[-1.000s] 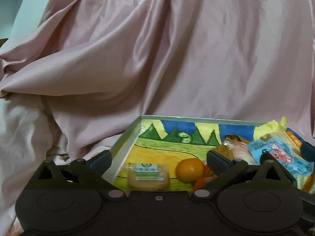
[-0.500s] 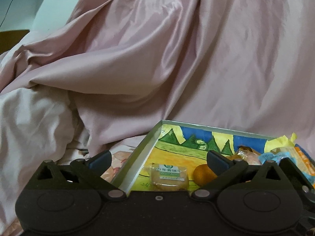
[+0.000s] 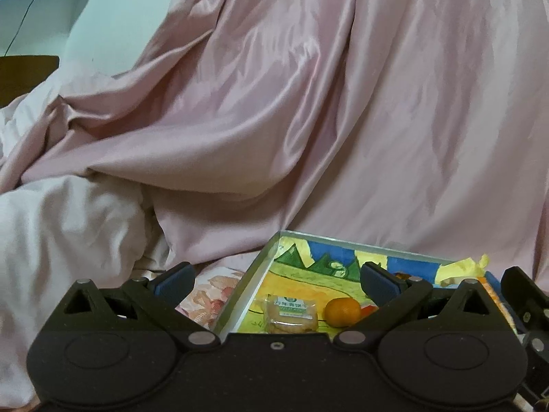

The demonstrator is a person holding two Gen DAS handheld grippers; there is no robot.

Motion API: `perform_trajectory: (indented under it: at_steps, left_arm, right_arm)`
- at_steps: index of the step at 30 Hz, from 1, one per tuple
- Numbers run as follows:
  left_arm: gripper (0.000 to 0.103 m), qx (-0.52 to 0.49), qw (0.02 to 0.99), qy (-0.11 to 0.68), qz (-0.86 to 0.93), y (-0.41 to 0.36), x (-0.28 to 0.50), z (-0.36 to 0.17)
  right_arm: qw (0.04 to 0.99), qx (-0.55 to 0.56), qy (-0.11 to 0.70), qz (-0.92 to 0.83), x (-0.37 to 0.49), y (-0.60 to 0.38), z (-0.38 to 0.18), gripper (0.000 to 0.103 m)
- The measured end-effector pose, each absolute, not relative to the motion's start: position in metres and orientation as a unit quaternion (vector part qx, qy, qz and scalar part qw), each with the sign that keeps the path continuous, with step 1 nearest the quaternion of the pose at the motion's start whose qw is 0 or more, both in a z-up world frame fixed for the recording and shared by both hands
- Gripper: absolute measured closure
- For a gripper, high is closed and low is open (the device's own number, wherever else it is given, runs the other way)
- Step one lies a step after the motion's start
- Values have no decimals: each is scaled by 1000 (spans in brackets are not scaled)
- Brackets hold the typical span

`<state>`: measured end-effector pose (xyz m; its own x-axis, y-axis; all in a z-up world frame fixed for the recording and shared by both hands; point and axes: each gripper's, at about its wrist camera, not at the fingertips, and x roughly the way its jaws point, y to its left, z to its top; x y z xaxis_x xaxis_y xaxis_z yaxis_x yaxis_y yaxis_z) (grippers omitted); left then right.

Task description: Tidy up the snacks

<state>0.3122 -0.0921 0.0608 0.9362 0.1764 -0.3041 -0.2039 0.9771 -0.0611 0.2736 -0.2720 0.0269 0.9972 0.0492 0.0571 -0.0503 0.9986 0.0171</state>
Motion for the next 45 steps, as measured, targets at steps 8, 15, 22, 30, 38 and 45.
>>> perform_trajectory:
  at_steps: [8, 15, 22, 30, 38, 45]
  left_arm:
    - [1, -43, 984, 139, 99, -89, 281, 79]
    - [1, -41, 986, 127, 97, -87, 255, 94]
    - [1, -36, 987, 125, 90, -85, 228, 99]
    - [1, -26, 987, 128, 88, -81, 198, 102]
    - [1, -25, 988, 122, 89, -74, 177, 105]
    - [1, -33, 987, 128, 89, -65, 158, 98]
  right_arm:
    - [999, 31, -21, 9, 250, -280, 41, 0]
    - [998, 54, -12, -3, 228, -290, 49, 0]
    - [999, 54, -4, -7, 204, -289, 54, 0]
    - [999, 45, -1, -5, 181, -282, 56, 0]
    - [999, 34, 1, -4, 160, -278, 56, 0]
    - [1000, 19, 7, -2, 142, -272, 52, 0]
